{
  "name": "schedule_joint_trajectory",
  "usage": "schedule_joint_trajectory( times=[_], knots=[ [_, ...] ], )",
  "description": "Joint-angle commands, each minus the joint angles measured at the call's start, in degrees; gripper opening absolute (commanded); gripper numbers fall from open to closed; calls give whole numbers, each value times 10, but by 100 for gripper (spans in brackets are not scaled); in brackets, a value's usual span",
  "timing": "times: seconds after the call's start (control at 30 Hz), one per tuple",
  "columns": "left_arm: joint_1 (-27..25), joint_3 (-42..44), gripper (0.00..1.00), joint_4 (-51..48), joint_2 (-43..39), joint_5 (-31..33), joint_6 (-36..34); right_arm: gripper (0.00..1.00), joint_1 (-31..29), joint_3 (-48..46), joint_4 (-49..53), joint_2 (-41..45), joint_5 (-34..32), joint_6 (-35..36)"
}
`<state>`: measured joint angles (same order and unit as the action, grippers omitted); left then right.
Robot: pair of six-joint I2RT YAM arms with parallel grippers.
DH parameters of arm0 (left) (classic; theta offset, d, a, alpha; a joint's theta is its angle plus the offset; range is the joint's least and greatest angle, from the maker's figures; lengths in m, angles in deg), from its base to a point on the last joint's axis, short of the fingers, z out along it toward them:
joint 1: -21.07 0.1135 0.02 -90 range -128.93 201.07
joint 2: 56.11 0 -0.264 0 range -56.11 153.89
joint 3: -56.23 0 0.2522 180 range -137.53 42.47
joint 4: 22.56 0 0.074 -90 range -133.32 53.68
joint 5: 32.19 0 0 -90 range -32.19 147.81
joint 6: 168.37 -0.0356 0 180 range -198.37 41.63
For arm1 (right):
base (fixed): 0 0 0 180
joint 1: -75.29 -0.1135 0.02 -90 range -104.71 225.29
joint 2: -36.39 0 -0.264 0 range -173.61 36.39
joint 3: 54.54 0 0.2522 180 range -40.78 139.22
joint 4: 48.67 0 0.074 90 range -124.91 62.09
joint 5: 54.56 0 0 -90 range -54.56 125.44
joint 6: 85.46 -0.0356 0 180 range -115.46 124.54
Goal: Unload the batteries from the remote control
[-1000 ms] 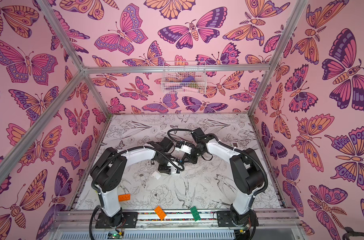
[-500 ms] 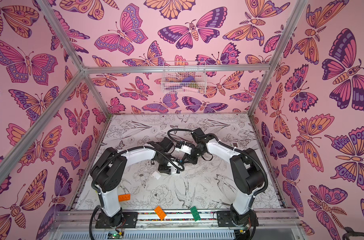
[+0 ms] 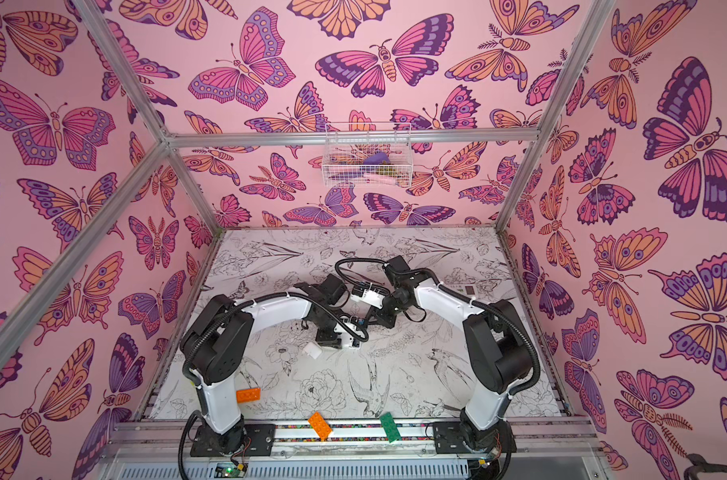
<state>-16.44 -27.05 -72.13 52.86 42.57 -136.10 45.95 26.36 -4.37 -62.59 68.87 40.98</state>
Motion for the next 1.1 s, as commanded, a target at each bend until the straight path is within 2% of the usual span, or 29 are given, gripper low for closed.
schedule_joint_trajectory(
  times=[0.0,0.63,0.87,1.07],
  knots=[
    [-6,8,60,-20,21,-14,5,0,3,0,3,9,7,3],
    [-8,3,60,-20,29,-13,8,0,-12,9,30,-24,-3,29],
    [-8,3,60,-19,27,-12,6,0,-18,13,36,-32,-27,36],
    [-8,4,60,-19,28,-12,5,0,-20,20,58,-36,-16,51]
  ],
)
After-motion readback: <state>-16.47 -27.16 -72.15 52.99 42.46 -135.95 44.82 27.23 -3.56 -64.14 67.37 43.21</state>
